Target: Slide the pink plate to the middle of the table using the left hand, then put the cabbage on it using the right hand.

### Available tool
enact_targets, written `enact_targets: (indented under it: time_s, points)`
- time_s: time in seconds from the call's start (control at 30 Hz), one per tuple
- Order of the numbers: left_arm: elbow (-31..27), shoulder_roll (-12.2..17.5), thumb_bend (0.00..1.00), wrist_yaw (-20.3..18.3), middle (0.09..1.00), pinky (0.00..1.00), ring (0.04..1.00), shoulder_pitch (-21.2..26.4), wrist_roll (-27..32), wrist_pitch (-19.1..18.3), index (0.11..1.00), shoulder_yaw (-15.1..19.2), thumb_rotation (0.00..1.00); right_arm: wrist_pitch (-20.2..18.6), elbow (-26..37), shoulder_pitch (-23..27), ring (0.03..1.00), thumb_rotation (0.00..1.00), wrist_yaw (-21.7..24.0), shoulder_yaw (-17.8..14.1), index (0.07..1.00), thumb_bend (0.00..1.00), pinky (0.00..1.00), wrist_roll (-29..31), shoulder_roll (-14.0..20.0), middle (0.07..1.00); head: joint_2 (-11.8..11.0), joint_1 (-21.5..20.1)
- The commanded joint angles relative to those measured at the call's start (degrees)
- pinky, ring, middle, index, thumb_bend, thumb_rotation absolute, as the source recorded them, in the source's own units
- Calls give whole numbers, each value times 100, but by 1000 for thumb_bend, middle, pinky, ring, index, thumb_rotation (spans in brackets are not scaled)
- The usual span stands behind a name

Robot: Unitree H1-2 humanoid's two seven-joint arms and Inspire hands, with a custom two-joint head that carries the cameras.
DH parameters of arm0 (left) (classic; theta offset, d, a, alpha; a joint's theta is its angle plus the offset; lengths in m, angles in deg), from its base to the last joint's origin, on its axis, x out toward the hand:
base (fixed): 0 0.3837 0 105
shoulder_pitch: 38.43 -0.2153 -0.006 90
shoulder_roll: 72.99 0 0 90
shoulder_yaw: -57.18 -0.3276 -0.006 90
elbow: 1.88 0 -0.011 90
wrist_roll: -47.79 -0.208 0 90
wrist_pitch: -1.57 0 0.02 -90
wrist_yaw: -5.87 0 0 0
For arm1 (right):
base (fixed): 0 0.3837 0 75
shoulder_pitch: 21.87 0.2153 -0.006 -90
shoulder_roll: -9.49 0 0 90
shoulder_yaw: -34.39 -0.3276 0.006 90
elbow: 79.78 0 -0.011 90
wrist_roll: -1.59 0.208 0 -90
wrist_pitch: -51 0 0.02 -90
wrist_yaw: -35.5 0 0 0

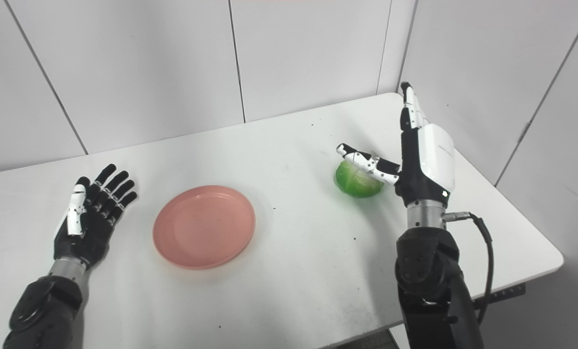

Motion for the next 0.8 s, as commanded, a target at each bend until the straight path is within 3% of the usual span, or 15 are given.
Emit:
enact_targets:
  time_s: [0.0,0.37,0.77]
  points:
    - [390,93,525,44,875,878,882,-254,-68,-233,873,12,1000,34,22,56,905,550,-116,-20,985,1000,792,67,25,956,7,-45]
    - [599,162,526,-35,868,859,870,-169,27,-194,864,45,1000,-249,-453,60,898,534,-45,74,997,1000,782,387,-59,951,35,-116]
    - [599,215,521,-108,867,866,873,-158,79,-267,865,105,1000,-691,-945,278,875,552,0,313,1000,1000,728,279,53,953,112,-217]
